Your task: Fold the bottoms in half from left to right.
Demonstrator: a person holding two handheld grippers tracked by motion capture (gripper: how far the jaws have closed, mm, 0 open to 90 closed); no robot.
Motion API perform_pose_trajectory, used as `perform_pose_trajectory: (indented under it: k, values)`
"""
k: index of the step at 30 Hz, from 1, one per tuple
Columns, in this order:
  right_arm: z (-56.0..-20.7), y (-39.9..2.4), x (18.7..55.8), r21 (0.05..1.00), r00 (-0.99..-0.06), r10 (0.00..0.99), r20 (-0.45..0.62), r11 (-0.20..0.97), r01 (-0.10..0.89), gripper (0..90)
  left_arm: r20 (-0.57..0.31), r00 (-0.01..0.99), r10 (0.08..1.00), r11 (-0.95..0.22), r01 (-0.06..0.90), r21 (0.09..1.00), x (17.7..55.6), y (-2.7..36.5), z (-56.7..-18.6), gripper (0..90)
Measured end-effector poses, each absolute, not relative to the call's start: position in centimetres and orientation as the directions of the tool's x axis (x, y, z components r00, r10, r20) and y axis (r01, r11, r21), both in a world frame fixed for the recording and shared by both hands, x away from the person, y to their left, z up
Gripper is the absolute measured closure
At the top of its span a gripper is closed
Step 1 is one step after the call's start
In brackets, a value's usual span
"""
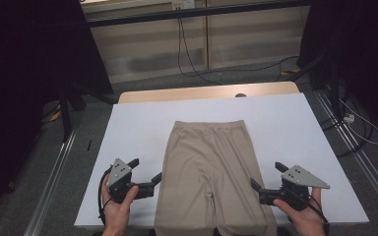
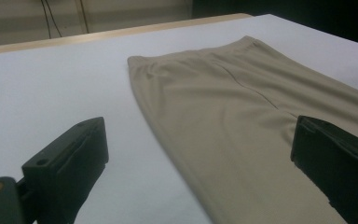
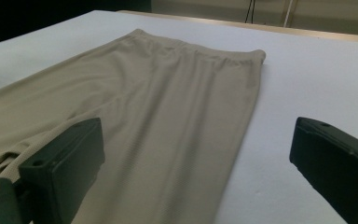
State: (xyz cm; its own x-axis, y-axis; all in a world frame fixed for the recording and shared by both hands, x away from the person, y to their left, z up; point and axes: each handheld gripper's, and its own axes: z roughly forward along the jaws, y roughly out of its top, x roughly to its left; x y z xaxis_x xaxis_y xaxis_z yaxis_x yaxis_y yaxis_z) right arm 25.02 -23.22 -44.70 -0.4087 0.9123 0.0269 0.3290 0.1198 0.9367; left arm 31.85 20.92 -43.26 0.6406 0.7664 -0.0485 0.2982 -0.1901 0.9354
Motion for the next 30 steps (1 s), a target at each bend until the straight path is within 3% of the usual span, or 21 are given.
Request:
perform_pose_trajectory:
  k: [8, 16, 22, 30]
  values:
    - [-44.7, -20.7, 24.9, 0.920, -0.442, 0.894, 0.073, 0.110, 0.375, 2.8, -0.040, 0.648, 0.761, -0.217, 0.311, 0.925, 33.0, 20.4, -43.6, 5.6]
    - [-44.8, -17.5, 25.1, 0.906, -0.528, 0.849, 0.036, 0.195, 0.376, 5.6, -0.030, 0.632, 0.774, -0.219, 0.311, 0.925, 34.6, 20.1, -42.9, 6.3]
    - [-44.9, -15.1, 25.4, 0.891, -0.593, 0.804, 0.035, 0.244, 0.383, 8.5, -0.092, 0.665, 0.741, -0.196, 0.346, 0.917, 36.7, 19.3, -42.4, 6.5]
    - [-44.3, -11.1, 25.5, 0.860, -0.670, 0.742, 0.025, 0.326, 0.393, 15.7, -0.095, 0.683, 0.724, -0.237, 0.377, 0.895, 40.0, 17.2, -42.0, 7.7]
